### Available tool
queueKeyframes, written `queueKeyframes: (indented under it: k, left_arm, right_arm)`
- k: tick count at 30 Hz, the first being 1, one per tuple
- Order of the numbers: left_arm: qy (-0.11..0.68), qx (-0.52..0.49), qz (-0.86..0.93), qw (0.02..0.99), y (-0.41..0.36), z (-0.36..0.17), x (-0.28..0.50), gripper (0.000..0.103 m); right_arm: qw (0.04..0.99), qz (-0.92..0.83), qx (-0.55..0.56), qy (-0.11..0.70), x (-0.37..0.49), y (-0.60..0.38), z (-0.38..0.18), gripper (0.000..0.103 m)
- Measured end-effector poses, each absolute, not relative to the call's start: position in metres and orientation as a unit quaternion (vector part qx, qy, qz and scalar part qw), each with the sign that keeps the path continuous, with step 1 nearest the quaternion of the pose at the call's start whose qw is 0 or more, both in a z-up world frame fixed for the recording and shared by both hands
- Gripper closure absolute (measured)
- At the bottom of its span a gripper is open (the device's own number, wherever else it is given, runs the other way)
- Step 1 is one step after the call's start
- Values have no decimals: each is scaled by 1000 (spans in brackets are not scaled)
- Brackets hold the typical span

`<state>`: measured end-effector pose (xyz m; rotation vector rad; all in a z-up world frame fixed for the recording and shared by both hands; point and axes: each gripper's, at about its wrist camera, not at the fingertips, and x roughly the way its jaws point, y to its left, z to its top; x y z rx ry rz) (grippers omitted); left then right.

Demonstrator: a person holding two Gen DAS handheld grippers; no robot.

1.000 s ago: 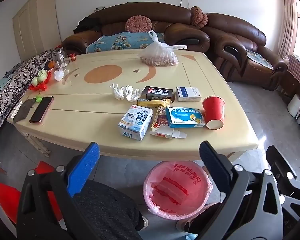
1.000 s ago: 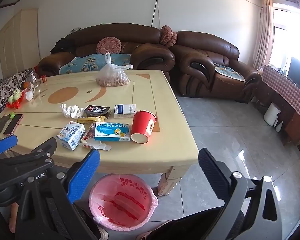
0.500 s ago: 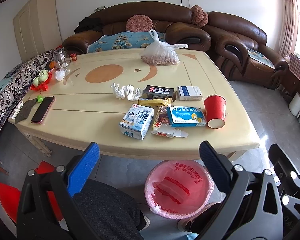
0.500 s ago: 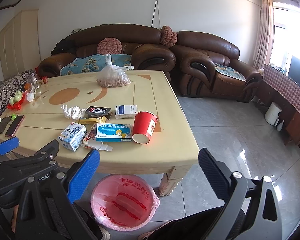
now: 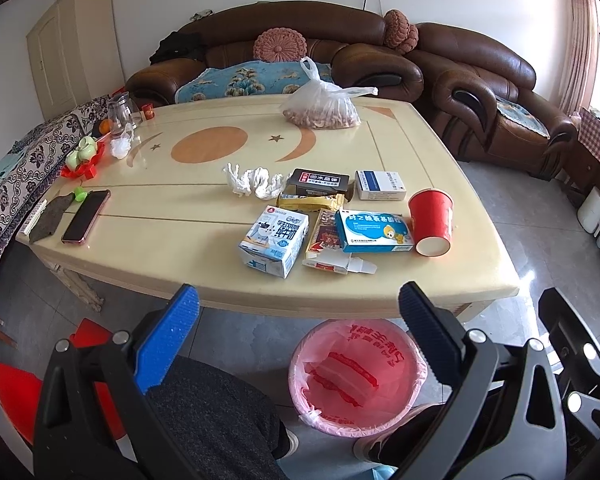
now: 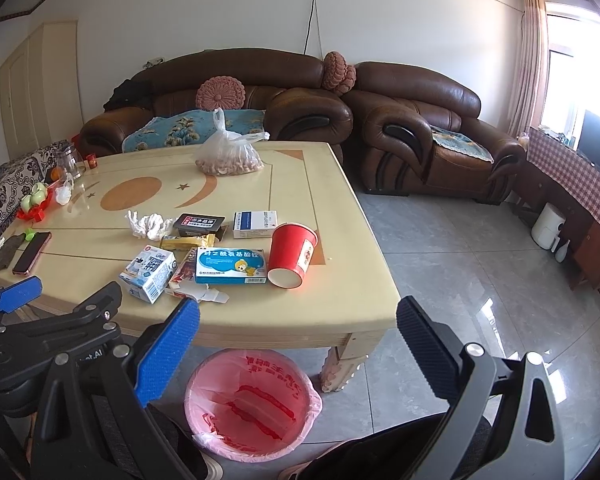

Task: Collect trash

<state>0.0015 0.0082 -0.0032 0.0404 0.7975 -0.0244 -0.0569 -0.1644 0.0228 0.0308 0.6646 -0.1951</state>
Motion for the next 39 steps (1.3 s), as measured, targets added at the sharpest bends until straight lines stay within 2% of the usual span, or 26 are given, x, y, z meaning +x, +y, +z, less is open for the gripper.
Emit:
queueKeyframes:
  k: [39]
  left_arm:
    - [389,22,-10,921,9,4,2,5]
  right_arm:
    - [942,-88,24,323,-58,-163,28,6]
